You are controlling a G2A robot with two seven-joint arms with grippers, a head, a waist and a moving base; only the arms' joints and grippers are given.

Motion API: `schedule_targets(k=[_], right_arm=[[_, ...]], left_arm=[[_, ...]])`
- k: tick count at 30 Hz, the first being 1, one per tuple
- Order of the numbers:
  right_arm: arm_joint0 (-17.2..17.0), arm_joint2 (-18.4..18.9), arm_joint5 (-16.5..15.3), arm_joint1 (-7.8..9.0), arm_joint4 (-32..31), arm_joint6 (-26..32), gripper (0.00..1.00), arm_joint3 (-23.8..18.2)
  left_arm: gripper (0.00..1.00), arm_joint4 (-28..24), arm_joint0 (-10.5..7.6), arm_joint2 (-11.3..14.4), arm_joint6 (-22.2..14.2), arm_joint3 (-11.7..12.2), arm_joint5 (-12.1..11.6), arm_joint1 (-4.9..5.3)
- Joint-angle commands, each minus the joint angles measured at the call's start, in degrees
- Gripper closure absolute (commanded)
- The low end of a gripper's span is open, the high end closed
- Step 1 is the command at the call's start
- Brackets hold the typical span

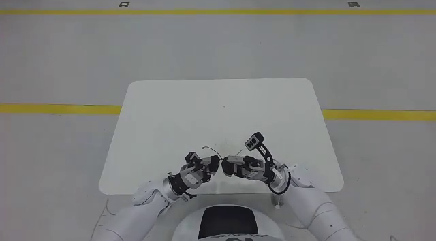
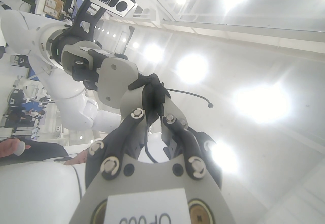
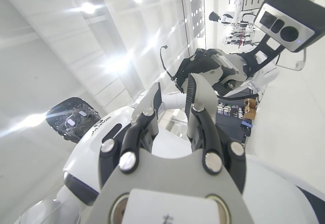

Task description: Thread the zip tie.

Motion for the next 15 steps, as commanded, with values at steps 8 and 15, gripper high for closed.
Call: schedule_targets(k=[8,15], right_arm=[[-0.3,1.4,0.0,-0.97,-1.2,0.8,0.86,0.4],[-0.4,2.1,0.0,-1.57,-1.8,1.3,0.91,0.9]], left_arm=[[1.0,0.3,0.04,0.0,-0.4,0.2,0.2,-0.09],[1.0,0.4,0.0,0.0,-0.5,0.3,0.4,-0.14]])
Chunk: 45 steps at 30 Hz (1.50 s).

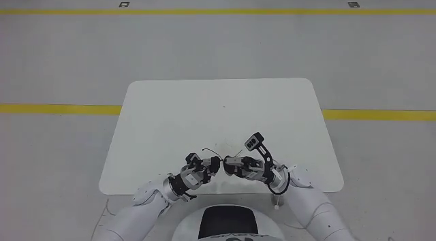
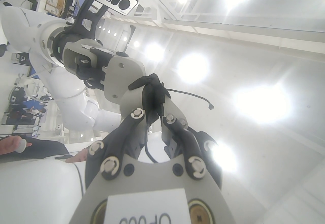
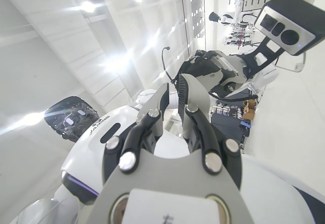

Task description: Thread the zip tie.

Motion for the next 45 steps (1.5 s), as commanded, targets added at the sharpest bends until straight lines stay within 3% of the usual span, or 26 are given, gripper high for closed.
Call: schedule_targets(k=[1,8,45], right_arm=[[0.0,0.1,0.0,-0.12,-0.2,0.1,0.92,0.1],[0.1,0.6,0.0,-0.57,-0.7,0.5,1.0,0.7],[-2.1,5.6,0.0,-0.82,-4.3,1.5,1.0,0.5]], left_arm=[[1.0,0.0,-0.01,0.0,0.0,0.0,0.0,-0.02],[1.0,0.2,-0.05,0.0,0.1,0.1,0.0,-0.1],[1.0,0.0,0.36,-1.9,0.4,0.2,-0.1,-0.09]])
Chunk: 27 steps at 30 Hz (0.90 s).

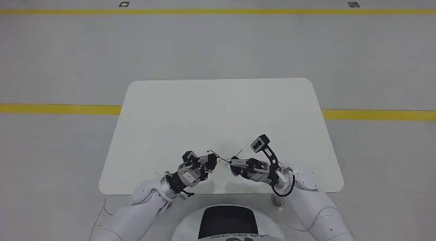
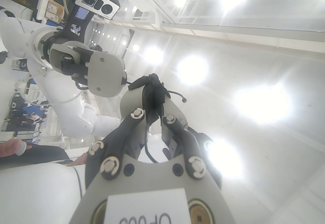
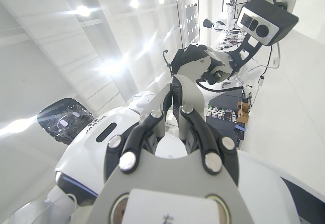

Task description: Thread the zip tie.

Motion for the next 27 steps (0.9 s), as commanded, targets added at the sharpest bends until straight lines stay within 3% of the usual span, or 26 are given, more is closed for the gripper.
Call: schedule_targets(k=[1,27], right_arm=[[-0.1,0.1,0.0,0.02,-0.1,0.0,1.0,0.0],[-0.9,1.3,0.0,0.45,-0.6,0.1,1.0,-0.1]], left_arm=[[1.0,-0.1,0.02,-0.1,0.0,0.0,0.0,-0.01],[1.0,0.1,0.0,-0.6,-0.1,0.1,0.4,-0.16]])
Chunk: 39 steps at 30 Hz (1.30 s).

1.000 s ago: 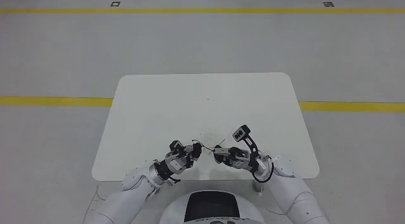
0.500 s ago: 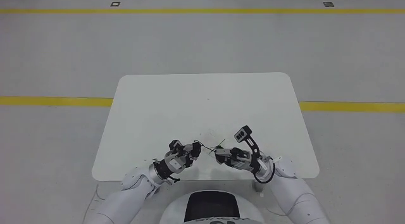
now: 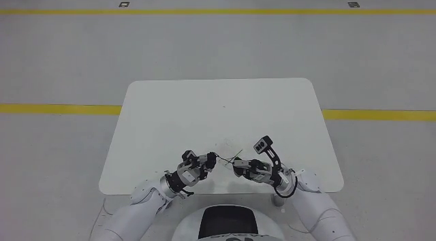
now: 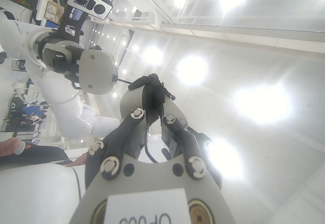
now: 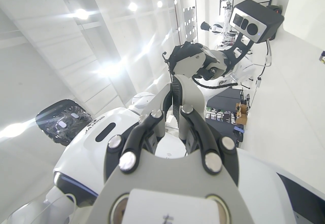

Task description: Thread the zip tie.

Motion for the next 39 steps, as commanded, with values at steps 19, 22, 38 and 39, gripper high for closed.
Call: schedule_targets(k=[19,22,38,39], right_arm=[[-0.2,0.4,0.0,0.18,-0.2,0.0,1.0,0.1],[-0.2,0.4,0.0,0.2,-0.2,0.0,1.0,0.1],[-0.4,0.5,0.0,0.27,-0.4,0.0,1.0,0.4],[-0.4,0.5,0.0,0.28,-0.4,0.0,1.0,0.4]], left_arm=[[1.0,-0.1,0.25,-0.7,-0.1,0.1,-0.1,-0.03],[1.0,0.0,0.29,-0.8,-0.2,0.1,-0.1,-0.04],[1.0,-0.1,0.41,-1.2,-0.2,0.2,-0.1,-0.1],[1.0,-0.1,0.42,-1.2,-0.2,0.3,-0.2,-0.11]])
